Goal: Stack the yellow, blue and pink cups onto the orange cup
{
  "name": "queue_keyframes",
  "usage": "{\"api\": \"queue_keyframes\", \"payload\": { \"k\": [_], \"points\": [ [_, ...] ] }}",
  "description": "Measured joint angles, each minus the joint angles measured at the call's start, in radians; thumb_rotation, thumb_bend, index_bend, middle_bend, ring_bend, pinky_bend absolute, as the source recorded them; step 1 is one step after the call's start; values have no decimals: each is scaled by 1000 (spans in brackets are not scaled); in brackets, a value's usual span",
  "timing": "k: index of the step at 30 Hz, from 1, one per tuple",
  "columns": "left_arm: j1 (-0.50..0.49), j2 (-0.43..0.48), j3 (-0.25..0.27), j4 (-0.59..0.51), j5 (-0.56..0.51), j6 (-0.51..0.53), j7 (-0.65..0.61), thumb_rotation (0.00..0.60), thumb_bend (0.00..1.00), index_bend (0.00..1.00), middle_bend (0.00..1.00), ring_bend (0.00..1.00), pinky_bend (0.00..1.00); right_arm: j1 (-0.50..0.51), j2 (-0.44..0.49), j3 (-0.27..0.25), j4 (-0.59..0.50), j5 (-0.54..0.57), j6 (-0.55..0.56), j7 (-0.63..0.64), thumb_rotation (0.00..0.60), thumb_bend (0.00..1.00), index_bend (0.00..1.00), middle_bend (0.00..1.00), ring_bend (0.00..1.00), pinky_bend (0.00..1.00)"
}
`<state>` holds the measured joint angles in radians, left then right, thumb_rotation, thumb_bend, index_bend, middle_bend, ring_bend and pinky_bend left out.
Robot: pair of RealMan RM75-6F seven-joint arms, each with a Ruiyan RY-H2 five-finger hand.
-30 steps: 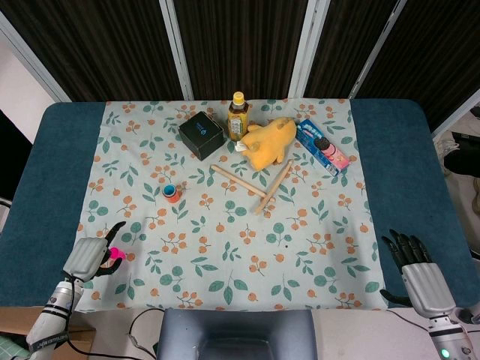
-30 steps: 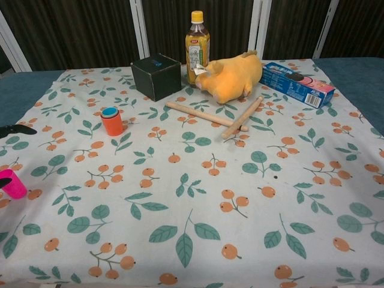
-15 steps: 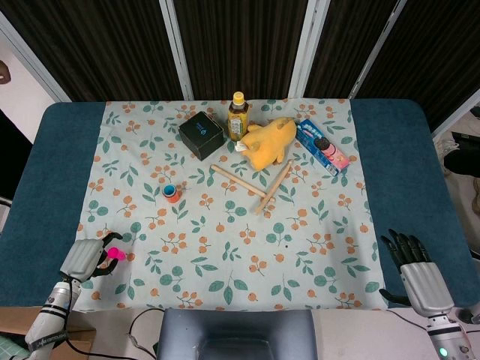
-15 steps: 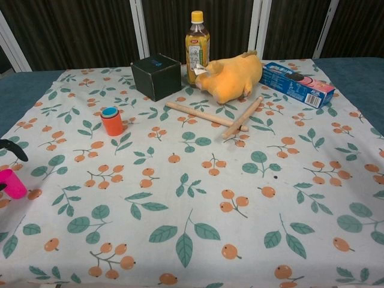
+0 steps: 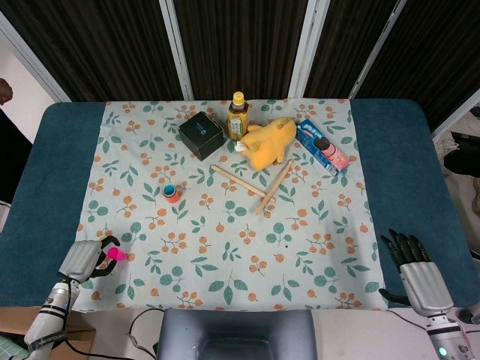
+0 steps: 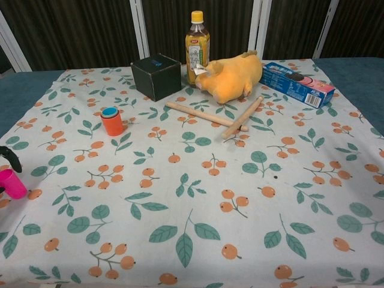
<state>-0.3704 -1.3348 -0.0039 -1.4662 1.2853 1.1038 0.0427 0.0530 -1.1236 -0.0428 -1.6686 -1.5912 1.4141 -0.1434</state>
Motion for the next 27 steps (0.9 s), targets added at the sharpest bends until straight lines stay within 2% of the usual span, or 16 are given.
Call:
{"api": "queue_keyframes", "payload": {
  "k": [18, 22, 27],
  "points": [
    [6, 0, -27, 19, 2, 1, -4, 600, 352, 500, 1000, 1000, 1000, 1, -3, -2, 0, 0, 1, -4, 600, 107, 0, 0, 0, 0],
    [-5, 14, -60, -1, 1, 20, 10, 600, 353, 511, 1000, 1000, 1000, -1, -2, -2, 0, -2, 5, -2, 600, 107, 0, 0, 0, 0],
    [-49, 35, -134, -64, -11, 38, 64, 600, 353, 519, 1000, 1000, 1000, -2, 0, -2, -1, -1, 7, 0, 600, 107, 0, 0, 0, 0]
  ]
}}
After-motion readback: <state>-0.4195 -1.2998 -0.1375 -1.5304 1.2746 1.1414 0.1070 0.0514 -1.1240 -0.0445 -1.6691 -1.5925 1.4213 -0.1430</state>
